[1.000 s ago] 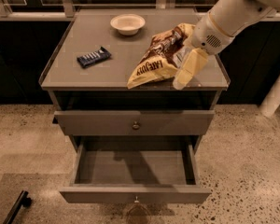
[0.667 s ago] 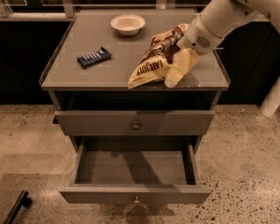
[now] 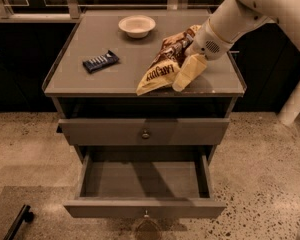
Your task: Pick brown chip bag from middle drawer and place on counter
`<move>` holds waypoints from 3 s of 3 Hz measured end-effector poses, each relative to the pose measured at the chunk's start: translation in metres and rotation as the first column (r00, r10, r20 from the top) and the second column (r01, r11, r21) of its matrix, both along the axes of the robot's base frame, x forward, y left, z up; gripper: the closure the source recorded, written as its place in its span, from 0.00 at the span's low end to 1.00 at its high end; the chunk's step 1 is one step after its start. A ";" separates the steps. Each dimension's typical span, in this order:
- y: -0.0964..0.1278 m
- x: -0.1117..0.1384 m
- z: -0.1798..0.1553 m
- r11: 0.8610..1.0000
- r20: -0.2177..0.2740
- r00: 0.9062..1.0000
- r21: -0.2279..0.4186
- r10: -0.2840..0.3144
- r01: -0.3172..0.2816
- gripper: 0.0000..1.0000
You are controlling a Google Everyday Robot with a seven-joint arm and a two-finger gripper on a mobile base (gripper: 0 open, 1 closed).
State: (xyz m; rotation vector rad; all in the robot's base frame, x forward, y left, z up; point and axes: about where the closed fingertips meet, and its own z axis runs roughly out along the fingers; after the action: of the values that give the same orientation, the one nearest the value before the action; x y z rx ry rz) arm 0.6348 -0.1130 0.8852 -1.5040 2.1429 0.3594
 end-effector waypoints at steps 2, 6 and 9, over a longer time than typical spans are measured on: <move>0.000 0.000 0.000 1.000 0.000 1.000 0.000 0.000 0.000 0.65; 0.003 -0.022 0.007 0.998 -0.007 0.998 0.015 0.061 -0.061 1.00; -0.044 -0.178 0.037 0.981 0.076 0.997 0.195 0.011 -0.026 1.00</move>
Offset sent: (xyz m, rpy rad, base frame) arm 0.0000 0.0000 0.0000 0.0000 0.0000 0.0000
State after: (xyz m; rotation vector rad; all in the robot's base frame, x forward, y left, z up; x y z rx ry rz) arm 0.4571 -0.1573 0.9225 -1.4041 1.9744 0.4970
